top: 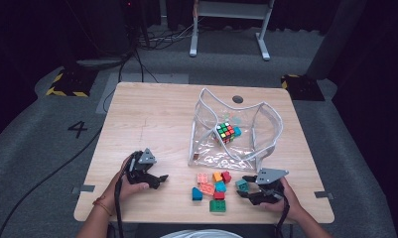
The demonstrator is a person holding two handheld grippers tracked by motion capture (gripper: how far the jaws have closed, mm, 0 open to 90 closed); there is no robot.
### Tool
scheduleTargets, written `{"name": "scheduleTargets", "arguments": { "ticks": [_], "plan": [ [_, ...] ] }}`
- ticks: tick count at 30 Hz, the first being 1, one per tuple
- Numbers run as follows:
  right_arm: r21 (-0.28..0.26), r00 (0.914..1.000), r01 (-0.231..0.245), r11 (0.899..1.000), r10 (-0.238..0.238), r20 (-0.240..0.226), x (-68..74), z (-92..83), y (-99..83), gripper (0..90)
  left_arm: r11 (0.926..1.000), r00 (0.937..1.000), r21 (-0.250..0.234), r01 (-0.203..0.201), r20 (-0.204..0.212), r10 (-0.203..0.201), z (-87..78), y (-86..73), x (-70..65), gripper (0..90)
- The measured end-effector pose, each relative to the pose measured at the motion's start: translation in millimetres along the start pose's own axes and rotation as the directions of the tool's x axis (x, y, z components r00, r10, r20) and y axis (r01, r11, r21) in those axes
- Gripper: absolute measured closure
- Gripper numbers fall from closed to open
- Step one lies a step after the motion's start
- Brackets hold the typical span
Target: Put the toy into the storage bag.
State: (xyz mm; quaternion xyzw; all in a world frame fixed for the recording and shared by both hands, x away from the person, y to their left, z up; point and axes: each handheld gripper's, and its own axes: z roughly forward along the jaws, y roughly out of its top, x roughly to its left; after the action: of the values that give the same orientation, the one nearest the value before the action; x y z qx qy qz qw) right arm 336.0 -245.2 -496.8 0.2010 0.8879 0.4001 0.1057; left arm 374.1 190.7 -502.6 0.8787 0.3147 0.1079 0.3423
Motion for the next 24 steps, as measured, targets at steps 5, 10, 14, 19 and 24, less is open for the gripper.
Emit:
{"name": "scheduleTargets", "arguments": {
  "ticks": [5,10,14,19,24],
  "plan": [
    [-0.010,0.9993,-0.031,0.999,0.032,0.021,-7.6,-9.6,-3.2,41.4,1.0000,1.0000,0.000,0.000,0.000,0.000,0.0,0.0,0.0,9.6],
    [-0.005,0.9976,-0.048,0.999,0.048,0.049,-11.8,-20.6,-6.0,41.5,1.0000,1.0000,0.000,0.000,0.000,0.000,0.0,0.0,0.0,9.6],
    [-0.017,0.9958,-0.066,0.998,0.067,0.062,-18.9,-32.6,-10.2,41.5,1.0000,1.0000,0.000,0.000,0.000,0.000,0.0,0.0,0.0,9.6],
    [-0.047,0.9918,-0.089,0.995,0.093,0.087,-27.8,-53.4,-16.1,41.5,1.0000,1.0000,0.000,0.000,0.000,0.000,0.0,0.0,0.0,9.6],
    [-0.071,0.9823,-0.113,0.991,0.122,0.142,-39.4,-74.6,-19.5,41.5,1.0000,1.0000,0.000,0.000,0.000,0.000,0.0,0.0,0.0,9.5]
  ]
}}
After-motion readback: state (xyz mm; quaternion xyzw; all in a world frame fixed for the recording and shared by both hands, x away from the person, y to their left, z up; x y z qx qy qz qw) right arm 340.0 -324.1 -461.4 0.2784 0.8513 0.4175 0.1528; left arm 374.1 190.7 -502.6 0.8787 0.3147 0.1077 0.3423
